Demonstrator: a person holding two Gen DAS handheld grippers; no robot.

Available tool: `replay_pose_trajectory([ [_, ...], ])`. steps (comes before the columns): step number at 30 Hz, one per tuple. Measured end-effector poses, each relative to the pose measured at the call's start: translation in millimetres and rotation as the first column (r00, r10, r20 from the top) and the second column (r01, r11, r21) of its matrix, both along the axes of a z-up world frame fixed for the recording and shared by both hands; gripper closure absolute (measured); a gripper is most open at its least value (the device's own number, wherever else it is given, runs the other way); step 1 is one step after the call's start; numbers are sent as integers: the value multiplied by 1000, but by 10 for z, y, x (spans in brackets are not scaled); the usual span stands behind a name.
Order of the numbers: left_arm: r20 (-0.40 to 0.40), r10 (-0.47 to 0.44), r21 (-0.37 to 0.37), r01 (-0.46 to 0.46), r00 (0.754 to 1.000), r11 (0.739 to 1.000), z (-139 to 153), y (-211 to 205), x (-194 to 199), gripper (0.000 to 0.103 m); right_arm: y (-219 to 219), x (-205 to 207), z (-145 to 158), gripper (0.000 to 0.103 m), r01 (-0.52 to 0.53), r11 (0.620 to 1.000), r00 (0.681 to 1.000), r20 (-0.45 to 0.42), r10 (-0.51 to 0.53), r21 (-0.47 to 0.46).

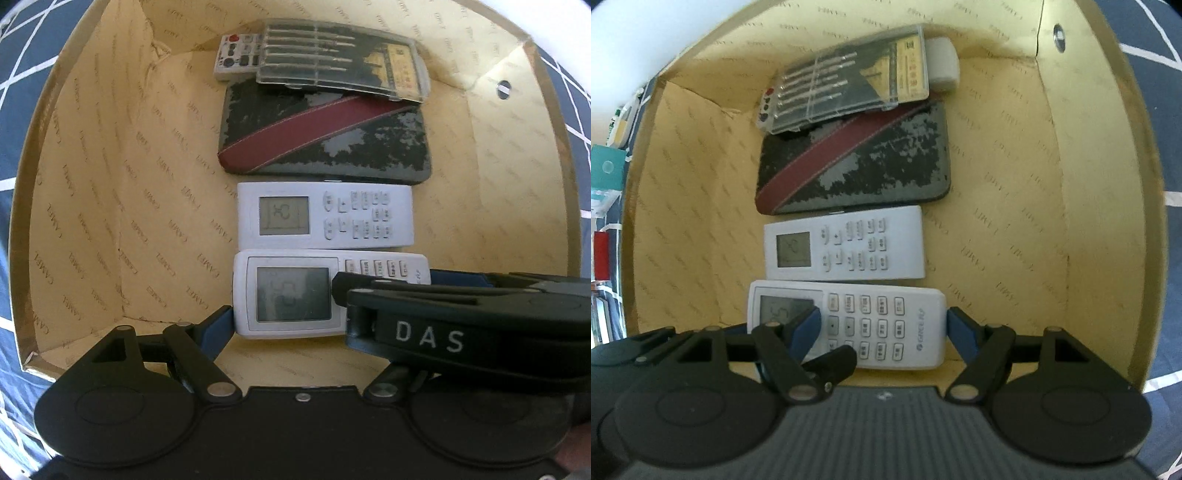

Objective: Organize objects
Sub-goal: 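Open the right gripper to release the remote beside the other remote, then move the right gripper away from the box toward the white plug device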

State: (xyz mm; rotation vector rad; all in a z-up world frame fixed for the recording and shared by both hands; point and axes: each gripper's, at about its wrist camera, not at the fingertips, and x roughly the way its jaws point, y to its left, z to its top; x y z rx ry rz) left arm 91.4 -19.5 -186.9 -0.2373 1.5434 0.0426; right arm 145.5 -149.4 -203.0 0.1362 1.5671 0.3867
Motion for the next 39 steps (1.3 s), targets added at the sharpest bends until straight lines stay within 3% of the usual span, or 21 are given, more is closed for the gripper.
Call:
replay_pose_trajectory([
  [12,-41,30,-34,-31,999,999,-152,140,-8,25,116,71,-90,29,-14,1000,1000,-26,13,-23],
  [21,-23,36,-35,-37,999,999,-90,180,7,23,89,131,-43,29,16,1000,1000,-24,-17,-19],
  [28,21,46,-27,-45,999,999,146,195,-33,22,51,153,147,28,12,1000,1000,22,-12,-6],
  [39,143,75,6,-77,987,997,671,82,-83,15,-80,59,689,21,9,1000,990,140,-12,26],
])
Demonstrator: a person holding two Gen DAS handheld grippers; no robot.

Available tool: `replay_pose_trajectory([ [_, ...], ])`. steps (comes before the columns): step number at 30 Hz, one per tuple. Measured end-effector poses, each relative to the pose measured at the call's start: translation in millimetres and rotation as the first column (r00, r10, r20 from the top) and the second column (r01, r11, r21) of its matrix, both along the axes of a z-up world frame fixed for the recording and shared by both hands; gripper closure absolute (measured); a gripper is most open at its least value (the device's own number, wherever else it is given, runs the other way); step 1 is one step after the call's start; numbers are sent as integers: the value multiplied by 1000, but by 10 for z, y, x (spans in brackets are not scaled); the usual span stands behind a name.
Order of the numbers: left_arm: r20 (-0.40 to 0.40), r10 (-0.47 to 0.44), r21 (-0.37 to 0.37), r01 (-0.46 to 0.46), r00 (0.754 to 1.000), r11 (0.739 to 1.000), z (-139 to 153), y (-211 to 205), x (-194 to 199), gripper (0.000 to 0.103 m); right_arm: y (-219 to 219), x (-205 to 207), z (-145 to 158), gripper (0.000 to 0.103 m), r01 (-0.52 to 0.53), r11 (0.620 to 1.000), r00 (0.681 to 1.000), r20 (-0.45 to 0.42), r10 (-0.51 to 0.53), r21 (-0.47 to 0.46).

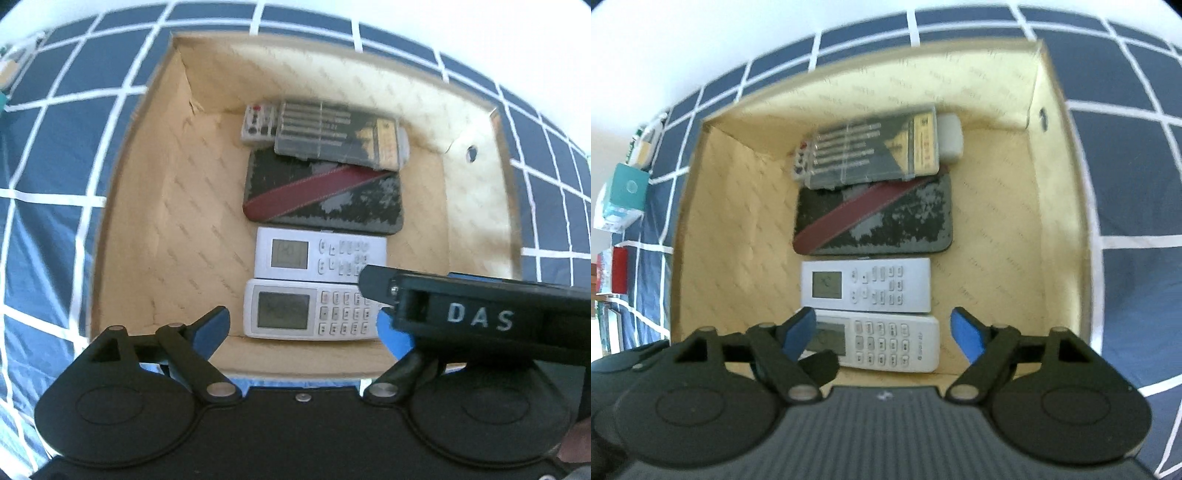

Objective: Organize objects
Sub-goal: 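Move the right gripper away from the box toward the white plug device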

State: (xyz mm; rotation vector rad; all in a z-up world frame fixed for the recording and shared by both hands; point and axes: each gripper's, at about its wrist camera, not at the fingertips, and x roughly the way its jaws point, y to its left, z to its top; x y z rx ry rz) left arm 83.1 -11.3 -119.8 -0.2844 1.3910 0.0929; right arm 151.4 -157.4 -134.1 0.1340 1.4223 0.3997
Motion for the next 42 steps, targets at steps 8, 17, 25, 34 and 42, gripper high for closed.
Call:
replay_pose_trajectory([
  [8,71,5,34,-8,997,999,401,-113,-229,8,-240,-196,412,14,32,999,996,87,-34,17],
  [17,127,-47,56,40,991,998,636,-383,-516,0,-635,-508,713,2,96,995,980,173,-98,19],
  [25,138,-83,72,74,987,995,693,-733,-664,0,-1145,-761,843,0,159,987,963,221,-157,8],
  [34,146,-118,95,105,982,990,719,-1417,-779,0,-1904,-966,861,0,167,986,956,243,-163,2],
  [42,152,-88,86,76,984,993,672,-2243,-924,0,-2719,-1075,855,0,71,996,965,256,-55,-55],
])
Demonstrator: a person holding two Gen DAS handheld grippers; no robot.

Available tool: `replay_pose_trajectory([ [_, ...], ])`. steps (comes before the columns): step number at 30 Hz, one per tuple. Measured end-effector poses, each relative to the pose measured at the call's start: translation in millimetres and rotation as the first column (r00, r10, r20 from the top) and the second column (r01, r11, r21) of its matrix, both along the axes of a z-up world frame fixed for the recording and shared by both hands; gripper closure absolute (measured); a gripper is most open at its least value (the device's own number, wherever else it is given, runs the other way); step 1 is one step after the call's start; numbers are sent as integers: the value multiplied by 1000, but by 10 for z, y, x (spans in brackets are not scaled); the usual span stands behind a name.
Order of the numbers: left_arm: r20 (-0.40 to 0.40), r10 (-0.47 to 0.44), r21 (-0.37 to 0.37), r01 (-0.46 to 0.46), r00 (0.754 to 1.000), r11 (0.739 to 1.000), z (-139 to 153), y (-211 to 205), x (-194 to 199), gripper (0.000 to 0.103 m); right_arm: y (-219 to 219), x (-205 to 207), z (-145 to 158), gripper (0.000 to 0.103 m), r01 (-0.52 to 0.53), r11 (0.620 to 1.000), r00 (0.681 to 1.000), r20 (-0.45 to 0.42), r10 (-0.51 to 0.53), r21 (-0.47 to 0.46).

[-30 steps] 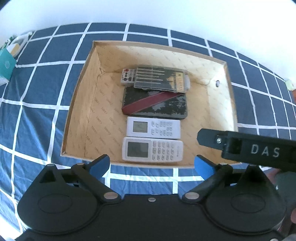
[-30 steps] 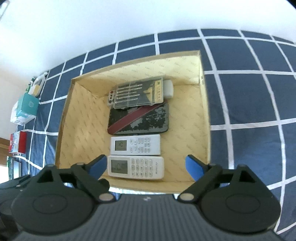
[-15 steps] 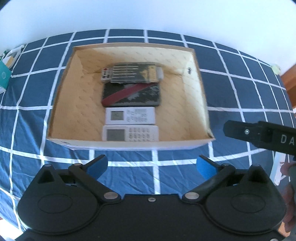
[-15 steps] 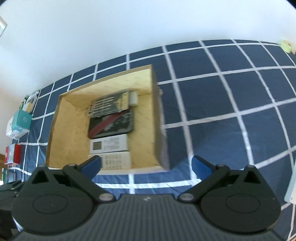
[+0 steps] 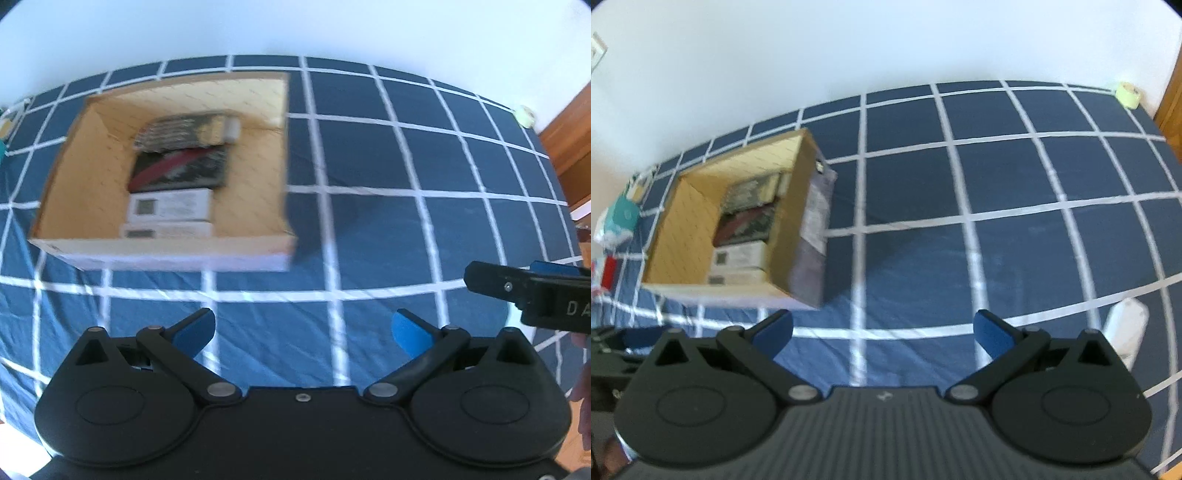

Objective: Organize objects
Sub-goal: 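Move the right gripper away from the box toward the white plug device, then close the right gripper on the white plug-in device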

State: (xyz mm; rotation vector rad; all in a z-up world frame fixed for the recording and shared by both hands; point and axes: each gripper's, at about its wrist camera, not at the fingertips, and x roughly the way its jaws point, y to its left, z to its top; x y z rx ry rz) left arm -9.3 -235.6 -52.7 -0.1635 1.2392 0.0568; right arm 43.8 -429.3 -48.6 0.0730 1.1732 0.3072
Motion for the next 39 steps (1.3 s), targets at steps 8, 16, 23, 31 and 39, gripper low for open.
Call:
replay_pose_trajectory([
  [8,1,74,11,-74,997,997,-80,-732,-185,0,-756,-68,-59,0,-100,994,995,3,100,-34],
  [16,6,87,51,-87,996,995,-99,-1178,-262,0,-1201,-136,-19,0,-219,970,975,-3,220,-105],
  [23,13,59,44,-59,998,997,-117,-1398,-326,0,-1557,-142,13,0,-241,957,970,-11,242,-165],
  [31,-9,96,40,-96,995,995,-213,-1586,-339,0,-1814,42,-123,0,-325,911,945,-56,322,-254],
  [39,-31,275,11,-275,961,961,-418,-1920,-255,0,-1880,382,-578,0,-477,835,879,-152,453,-272],
])
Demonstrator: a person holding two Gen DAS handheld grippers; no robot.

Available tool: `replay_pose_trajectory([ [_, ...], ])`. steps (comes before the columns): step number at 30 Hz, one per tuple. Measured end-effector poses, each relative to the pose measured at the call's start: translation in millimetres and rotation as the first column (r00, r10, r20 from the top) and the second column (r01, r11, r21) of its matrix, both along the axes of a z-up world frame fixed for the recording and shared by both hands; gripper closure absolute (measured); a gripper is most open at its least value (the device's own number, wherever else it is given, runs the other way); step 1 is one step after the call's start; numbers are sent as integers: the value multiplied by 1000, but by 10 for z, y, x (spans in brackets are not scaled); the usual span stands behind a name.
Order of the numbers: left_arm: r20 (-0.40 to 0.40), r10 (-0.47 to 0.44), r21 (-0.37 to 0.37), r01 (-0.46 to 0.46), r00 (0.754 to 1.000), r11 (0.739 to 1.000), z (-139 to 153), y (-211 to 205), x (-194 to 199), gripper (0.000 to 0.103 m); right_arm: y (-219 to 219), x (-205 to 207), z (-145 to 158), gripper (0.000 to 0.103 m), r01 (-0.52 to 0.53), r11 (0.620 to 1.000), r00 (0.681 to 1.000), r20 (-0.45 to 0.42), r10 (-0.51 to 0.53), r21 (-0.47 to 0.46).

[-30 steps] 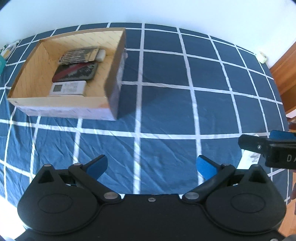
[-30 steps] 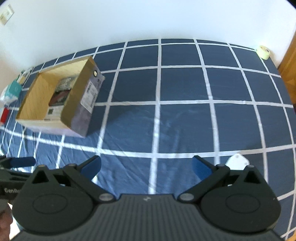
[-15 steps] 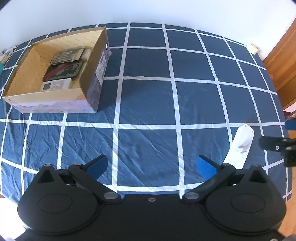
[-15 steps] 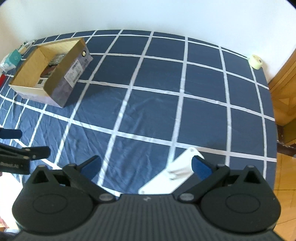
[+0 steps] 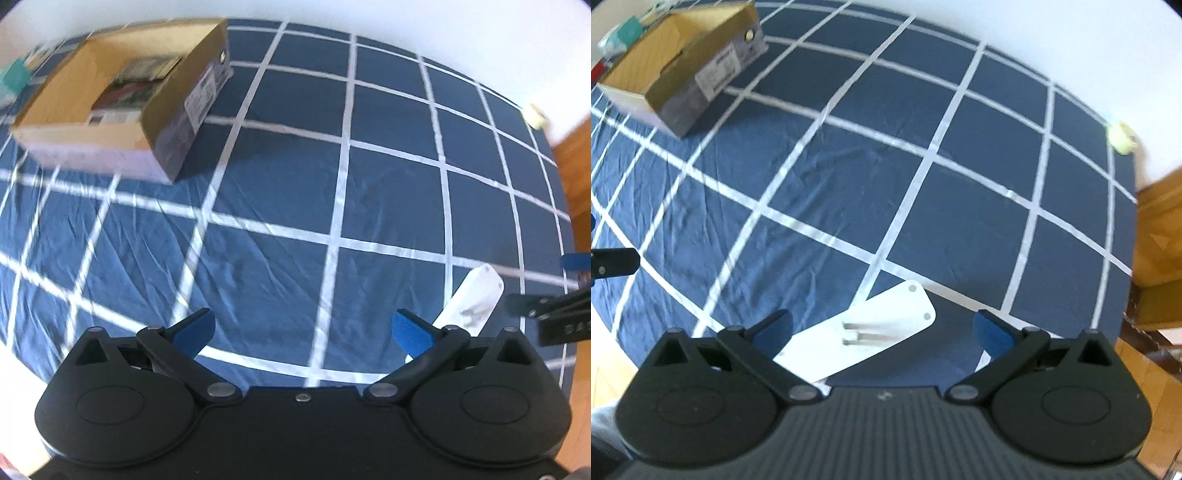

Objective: Organize objects
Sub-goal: 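Close the right gripper on the white plug-in device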

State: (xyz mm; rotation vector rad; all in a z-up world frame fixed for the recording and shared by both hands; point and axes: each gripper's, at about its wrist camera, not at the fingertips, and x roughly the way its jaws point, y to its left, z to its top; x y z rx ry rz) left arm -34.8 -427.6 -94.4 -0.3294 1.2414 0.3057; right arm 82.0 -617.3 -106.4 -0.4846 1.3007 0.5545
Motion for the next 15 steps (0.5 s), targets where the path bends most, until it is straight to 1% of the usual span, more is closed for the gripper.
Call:
replay_pose_trajectory([
  [3,-15,91,-28,-91,996,995,-116,-166,-6,0,-24,112,-206,0,-40,999,999,-32,40,-15],
  [5,-26,131,-21,-132,991,991,-200,-290,-14,0,-51,172,-327,0,-64,998,997,-50,64,-16],
  [7,-36,183,-18,-184,982,983,-284,-406,-36,0,-83,221,-444,0,-90,996,993,-81,89,-10],
  [10,-59,249,-35,-252,967,967,-417,-570,-73,0,-115,258,-565,0,-135,991,985,-106,134,-5],
  [15,-94,308,-40,-313,947,949,-587,-831,-107,0,-123,297,-674,0,-205,979,968,-143,206,22],
])
